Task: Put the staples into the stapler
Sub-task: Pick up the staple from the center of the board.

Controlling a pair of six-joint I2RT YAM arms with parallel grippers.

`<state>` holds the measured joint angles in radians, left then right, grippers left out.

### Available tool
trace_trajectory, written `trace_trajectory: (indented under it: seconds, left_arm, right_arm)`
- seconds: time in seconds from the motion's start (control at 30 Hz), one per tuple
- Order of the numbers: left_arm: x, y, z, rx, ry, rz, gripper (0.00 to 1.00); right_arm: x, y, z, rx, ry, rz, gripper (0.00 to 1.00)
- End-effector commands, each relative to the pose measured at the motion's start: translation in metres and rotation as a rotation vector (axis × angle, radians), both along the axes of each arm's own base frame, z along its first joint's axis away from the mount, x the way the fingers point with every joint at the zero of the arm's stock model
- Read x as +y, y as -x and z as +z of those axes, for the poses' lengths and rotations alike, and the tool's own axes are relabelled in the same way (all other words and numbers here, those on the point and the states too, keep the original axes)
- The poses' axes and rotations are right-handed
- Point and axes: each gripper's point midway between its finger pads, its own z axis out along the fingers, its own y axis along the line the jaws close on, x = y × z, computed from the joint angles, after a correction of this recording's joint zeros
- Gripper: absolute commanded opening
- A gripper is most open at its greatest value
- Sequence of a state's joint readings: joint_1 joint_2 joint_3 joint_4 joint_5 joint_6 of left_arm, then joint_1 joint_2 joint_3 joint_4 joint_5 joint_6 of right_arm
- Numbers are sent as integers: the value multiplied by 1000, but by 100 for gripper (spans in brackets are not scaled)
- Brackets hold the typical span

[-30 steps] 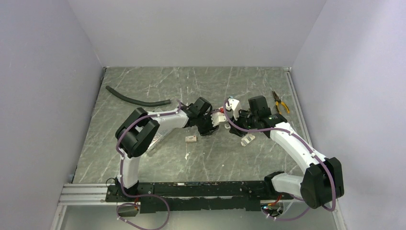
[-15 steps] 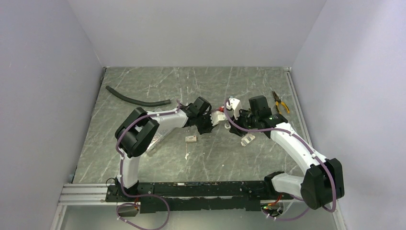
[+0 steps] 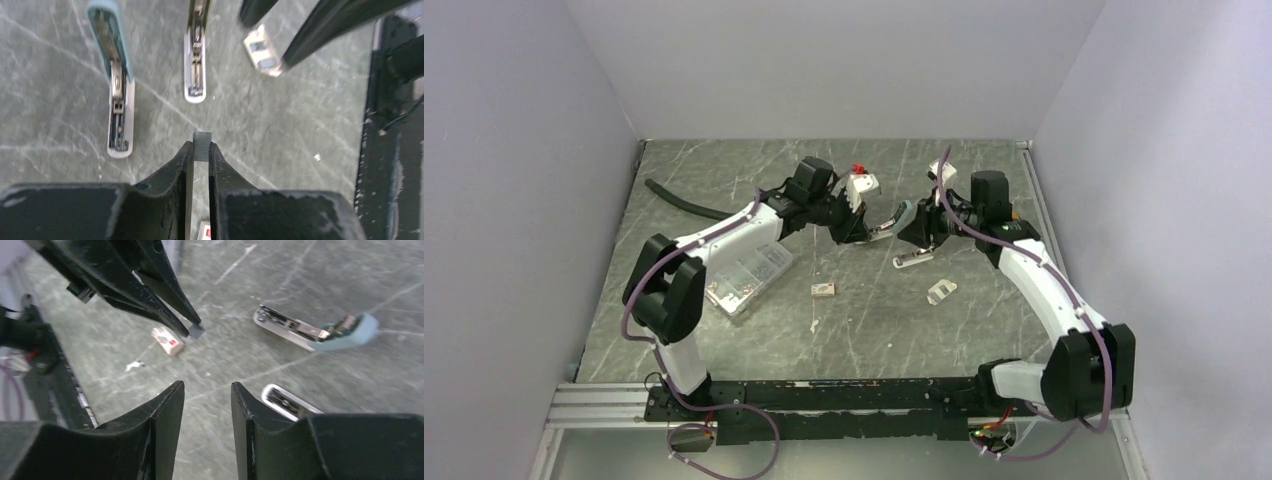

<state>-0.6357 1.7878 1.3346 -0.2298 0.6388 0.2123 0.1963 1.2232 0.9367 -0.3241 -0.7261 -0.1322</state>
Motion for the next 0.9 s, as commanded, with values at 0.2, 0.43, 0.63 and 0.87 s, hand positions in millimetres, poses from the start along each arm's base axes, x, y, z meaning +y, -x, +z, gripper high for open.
trace_trajectory:
  seconds: [0.2, 0.43, 0.63, 0.87]
  left_arm:
    - [-18, 11, 69, 26, 126, -3, 16]
    - [-22, 18, 60, -10, 83, -13, 16]
    - [-25, 18, 57, -28, 63, -12, 16]
    - [-25, 15, 56, -61, 37, -2, 16]
  right_arm:
    - [39, -6, 25, 245, -268, 106, 50]
    - [45, -8, 22, 315, -333, 128, 48]
    - [43, -16, 9, 384, -360, 102, 44]
    - [41, -16, -5, 450, -391, 104, 38]
